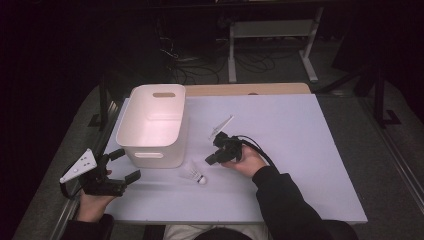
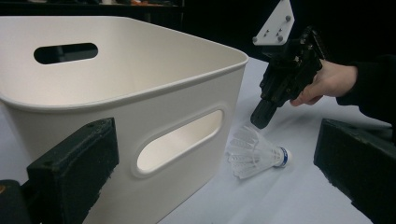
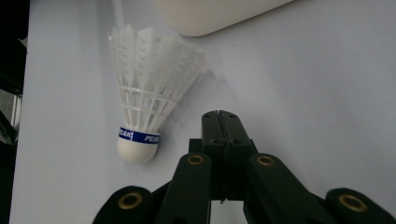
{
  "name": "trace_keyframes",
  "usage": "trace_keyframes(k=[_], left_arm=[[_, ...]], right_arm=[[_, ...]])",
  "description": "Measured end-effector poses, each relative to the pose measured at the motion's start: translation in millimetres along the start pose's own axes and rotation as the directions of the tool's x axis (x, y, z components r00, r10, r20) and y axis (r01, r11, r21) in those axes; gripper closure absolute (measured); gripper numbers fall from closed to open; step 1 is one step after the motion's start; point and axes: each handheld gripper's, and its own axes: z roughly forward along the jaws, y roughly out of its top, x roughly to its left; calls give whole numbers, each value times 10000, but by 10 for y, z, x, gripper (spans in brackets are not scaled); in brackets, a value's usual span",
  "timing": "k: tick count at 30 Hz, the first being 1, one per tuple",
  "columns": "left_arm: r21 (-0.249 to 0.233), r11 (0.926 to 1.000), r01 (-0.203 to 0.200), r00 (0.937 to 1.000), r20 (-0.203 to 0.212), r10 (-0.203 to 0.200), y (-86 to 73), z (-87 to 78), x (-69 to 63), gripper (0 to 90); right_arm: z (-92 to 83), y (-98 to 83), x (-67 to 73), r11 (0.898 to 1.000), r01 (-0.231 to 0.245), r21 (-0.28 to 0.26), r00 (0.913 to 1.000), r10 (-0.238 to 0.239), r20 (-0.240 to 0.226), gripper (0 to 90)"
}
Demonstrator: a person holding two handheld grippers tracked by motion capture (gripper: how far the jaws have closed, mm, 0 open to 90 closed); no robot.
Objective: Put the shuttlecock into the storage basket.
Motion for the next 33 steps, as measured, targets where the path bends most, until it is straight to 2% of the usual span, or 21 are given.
trace_keyframes(k=[14,22,29,33], left_arm=[[1,10000,-2,10000,0,2,0,1,0,0],[5,10000,0,10000,0,0,0,2,0,0],[11,10000,-5,10000,0,5,0,1,1,0],[4,10000,-1,10000,-1,1,0,1,1,0]], right_arm=[[-88,9,49,9999,69,-107,10000,-69,7,881],[-165,17,128,9995,248,-186,9997,-249,-68,863],[-190,14,178,9995,265,-160,9995,-268,-182,773],[-214,12,194,9997,182,-180,9997,-185,-173,661]])
